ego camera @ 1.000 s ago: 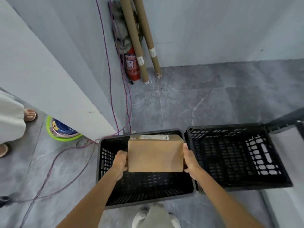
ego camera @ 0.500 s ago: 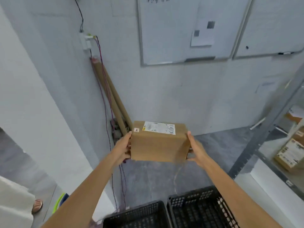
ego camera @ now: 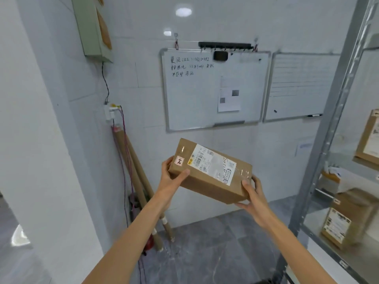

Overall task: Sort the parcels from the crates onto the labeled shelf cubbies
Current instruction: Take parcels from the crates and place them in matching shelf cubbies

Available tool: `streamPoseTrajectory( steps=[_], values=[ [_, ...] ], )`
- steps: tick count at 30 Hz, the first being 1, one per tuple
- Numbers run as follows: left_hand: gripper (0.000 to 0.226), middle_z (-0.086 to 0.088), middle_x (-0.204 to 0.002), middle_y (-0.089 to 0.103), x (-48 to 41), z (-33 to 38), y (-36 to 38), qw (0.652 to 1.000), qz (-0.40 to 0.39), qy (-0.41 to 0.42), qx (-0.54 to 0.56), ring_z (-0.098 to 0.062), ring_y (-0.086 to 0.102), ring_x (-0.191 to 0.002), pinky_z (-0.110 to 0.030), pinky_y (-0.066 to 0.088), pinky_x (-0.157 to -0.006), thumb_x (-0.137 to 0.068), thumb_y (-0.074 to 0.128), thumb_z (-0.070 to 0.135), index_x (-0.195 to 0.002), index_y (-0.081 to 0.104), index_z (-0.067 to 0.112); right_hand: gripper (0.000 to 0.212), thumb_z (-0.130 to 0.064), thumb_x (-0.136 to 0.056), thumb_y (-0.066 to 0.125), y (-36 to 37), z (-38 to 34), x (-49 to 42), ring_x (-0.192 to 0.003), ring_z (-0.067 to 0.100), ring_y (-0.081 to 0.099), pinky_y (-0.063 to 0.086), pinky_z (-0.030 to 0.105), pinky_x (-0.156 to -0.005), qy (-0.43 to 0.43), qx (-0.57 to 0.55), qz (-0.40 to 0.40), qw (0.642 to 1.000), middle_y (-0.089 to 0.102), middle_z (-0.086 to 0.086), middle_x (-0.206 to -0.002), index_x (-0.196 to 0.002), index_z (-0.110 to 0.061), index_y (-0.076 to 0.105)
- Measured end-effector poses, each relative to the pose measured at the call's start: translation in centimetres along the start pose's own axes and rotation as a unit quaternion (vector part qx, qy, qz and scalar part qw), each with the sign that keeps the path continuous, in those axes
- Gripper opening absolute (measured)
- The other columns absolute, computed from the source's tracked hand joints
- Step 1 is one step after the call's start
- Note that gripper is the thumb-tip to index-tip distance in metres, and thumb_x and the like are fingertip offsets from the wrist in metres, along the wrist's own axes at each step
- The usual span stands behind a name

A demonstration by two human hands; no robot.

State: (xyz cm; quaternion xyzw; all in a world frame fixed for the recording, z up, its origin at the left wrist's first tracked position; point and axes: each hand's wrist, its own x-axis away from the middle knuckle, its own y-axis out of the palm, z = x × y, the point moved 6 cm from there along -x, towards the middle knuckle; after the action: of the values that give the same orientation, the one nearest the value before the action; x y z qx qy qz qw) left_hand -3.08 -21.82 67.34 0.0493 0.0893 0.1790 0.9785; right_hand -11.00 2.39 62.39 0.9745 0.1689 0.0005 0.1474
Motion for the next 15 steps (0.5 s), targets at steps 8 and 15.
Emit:
streamPoseTrajectory(
  steps=[8,15],
  values=[
    [0.067,0.002,-0.133,0.049,-0.5,1.6,1.2,0.996,-0.053,0.061,-0.041,-0.02,0.046,-0.126,-0.045,0.046,-0.102,-0.074,0.077,0.027,-0.13,0.042,0.039,0.06,-0.039,-0.066,0.082,-1.3,-0.8,1.8,-0.103,0.02,0.064,0.056,0.045,-0.072,0.041,-0.033,-0.066,0.996,0.063,0.002,-0.123,-0.116,-0.032,0.05],
    [0.089,0.002,-0.126,0.061,-1.1,1.5,6.2,0.994,-0.041,0.042,0.09,-0.02,0.059,-0.117,-0.044,0.047,-0.099,-0.069,0.081,0.033,-0.14,0.028,0.03,0.056,-0.013,-0.071,0.075,0.1,-0.6,3.9,-0.105,0.024,0.063,0.055,0.052,-0.083,0.004,-0.061,-0.028,0.998,0.048,0.011,-0.129,-0.116,-0.022,0.041]
  ],
)
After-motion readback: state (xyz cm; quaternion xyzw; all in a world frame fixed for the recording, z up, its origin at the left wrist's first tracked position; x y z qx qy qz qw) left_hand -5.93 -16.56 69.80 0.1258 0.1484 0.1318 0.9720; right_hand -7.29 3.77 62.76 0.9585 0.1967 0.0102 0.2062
